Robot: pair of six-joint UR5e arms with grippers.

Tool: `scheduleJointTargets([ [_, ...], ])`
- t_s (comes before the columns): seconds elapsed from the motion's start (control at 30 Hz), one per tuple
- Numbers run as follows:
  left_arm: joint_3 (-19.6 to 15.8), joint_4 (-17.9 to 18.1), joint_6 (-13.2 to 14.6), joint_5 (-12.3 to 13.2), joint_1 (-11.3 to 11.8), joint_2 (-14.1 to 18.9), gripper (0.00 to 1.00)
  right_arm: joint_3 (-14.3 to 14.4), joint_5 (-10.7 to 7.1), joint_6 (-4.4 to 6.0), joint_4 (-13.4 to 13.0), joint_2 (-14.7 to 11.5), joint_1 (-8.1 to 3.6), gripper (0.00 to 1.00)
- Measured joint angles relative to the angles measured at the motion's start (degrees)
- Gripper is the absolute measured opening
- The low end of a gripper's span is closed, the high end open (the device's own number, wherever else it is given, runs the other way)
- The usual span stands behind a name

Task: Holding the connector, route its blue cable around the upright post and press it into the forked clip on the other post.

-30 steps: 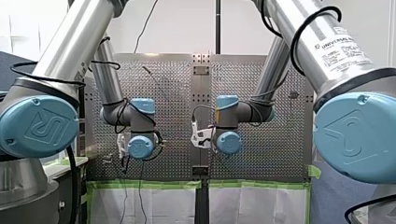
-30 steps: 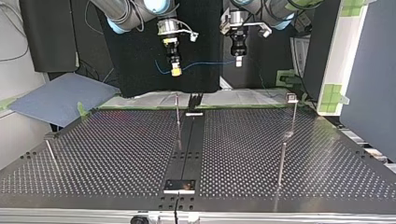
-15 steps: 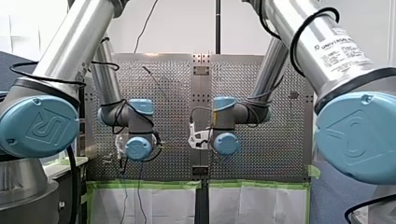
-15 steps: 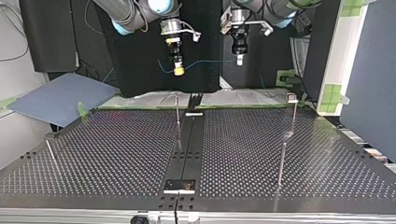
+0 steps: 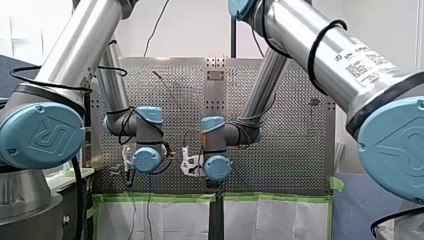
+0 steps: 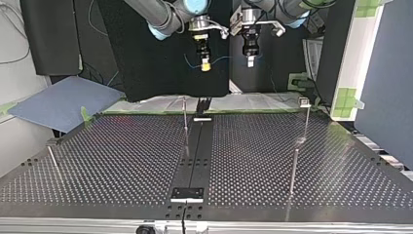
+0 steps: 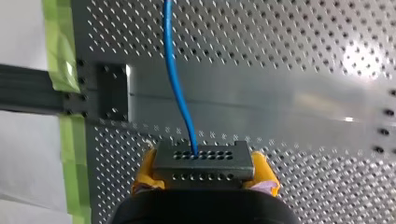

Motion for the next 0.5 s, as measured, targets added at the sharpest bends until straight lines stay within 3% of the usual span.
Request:
scheduleJointTargets([
  [0.1,0.00,0.00,0.00,0.00,0.00,0.00,0.00,-1.96,0.97,0.01,0.13,1.96,1.28,0.00],
  [0.23,0.06,0.04,-0.18,0.10,0.04,-0.07,0.00,-4.10,1.31,0.12,0.20,4.36,1.75,0.00],
  [0.33,0.63,-0.33,-1.35,0.31,0.04,0.64,0.00,-4.37,1.44,0.95,0.29,4.75,1.85,0.00],
  [0.5,1.01,-2.32,-3.80,0.57,0.28,3.08,0.00,-4.38,1.75,3.58,1.02,2.61,2.15,0.00],
])
